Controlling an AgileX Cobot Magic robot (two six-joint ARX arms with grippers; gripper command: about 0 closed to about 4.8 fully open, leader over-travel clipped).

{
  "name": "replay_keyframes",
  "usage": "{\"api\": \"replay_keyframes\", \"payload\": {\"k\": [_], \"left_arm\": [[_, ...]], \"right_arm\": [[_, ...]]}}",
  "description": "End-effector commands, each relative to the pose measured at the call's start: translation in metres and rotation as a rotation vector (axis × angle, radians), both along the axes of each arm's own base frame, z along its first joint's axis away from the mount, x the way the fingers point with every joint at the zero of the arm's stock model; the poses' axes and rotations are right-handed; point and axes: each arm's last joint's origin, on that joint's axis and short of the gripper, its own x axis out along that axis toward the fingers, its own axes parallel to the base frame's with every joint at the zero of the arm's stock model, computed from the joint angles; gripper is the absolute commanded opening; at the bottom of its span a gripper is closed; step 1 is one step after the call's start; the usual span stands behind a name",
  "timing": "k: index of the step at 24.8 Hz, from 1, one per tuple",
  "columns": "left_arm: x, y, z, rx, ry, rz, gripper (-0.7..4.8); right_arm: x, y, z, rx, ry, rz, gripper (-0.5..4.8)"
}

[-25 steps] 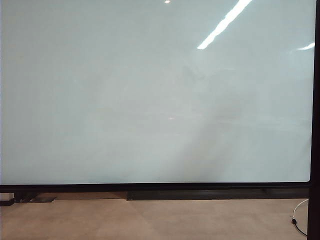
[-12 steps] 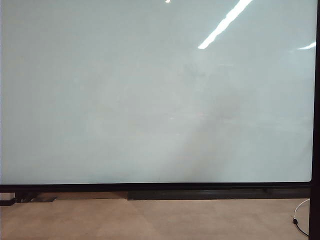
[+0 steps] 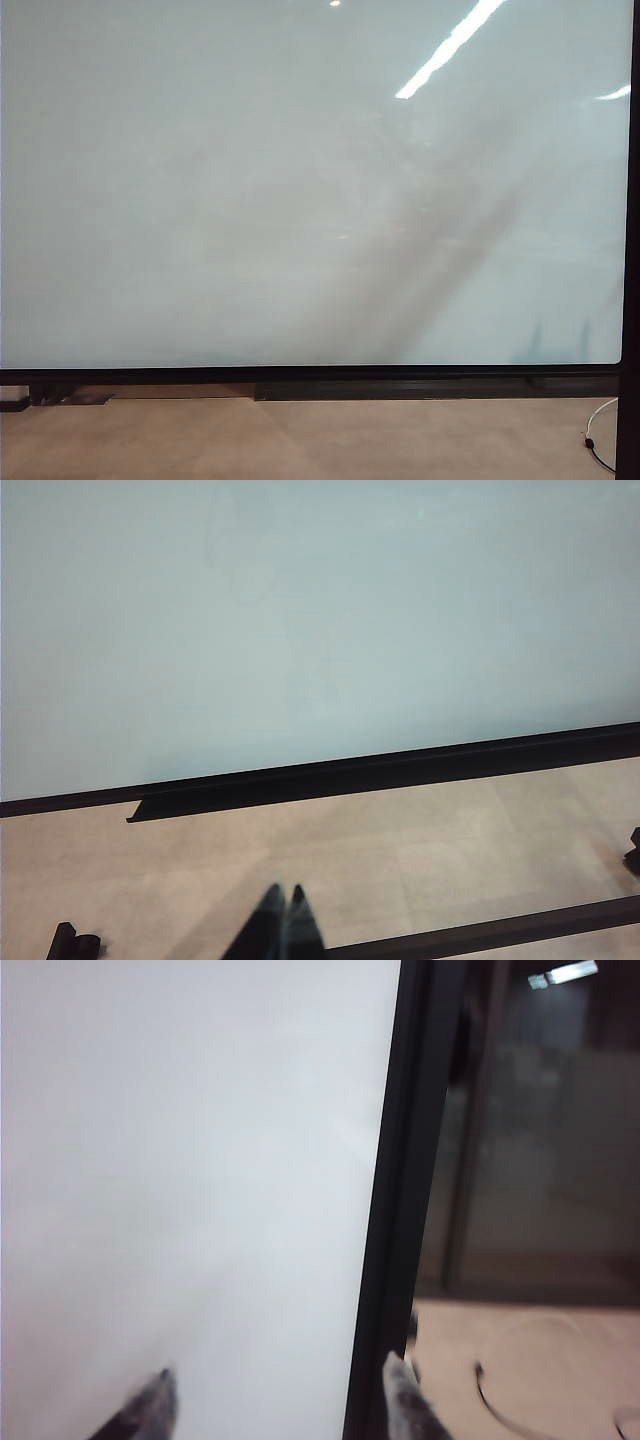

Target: Pick up the pen on the shelf to the right of the whiteboard and draw a triangle.

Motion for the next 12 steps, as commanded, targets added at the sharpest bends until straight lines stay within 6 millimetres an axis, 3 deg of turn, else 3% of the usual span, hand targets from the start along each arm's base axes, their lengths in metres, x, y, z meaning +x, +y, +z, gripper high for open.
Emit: {"api": "replay_keyframes", "payload": {"k": [1, 2, 4, 7, 12], "left_arm": [[0.000, 0.000, 0.001, 0.000, 0.000, -0.004, -0.05], [0.000, 0.000, 0.001, 0.000, 0.000, -0.004, -0.05], [0.000, 0.000, 0.001, 0.000, 0.000, -0.004, -0.05], [0.000, 0.000, 0.001, 0.000, -0.001, -0.004, -0.05], [0.000, 0.000, 0.001, 0.000, 0.000, -0.004, -0.05]], "right_arm": [[0.023, -0.035, 0.007, 0.092, -0.028, 0.112, 2.85], [0.031, -0.051, 0.001, 0.102, -0.021, 0.127, 2.85], [0.039, -0.064, -0.008, 0.086, -0.022, 0.151, 2.90], [0.054, -0.073, -0.023, 0.076, -0.018, 0.181, 3.80], [0.076, -0.084, -0.061, 0.108, 0.039, 0.195, 3.97]]}}
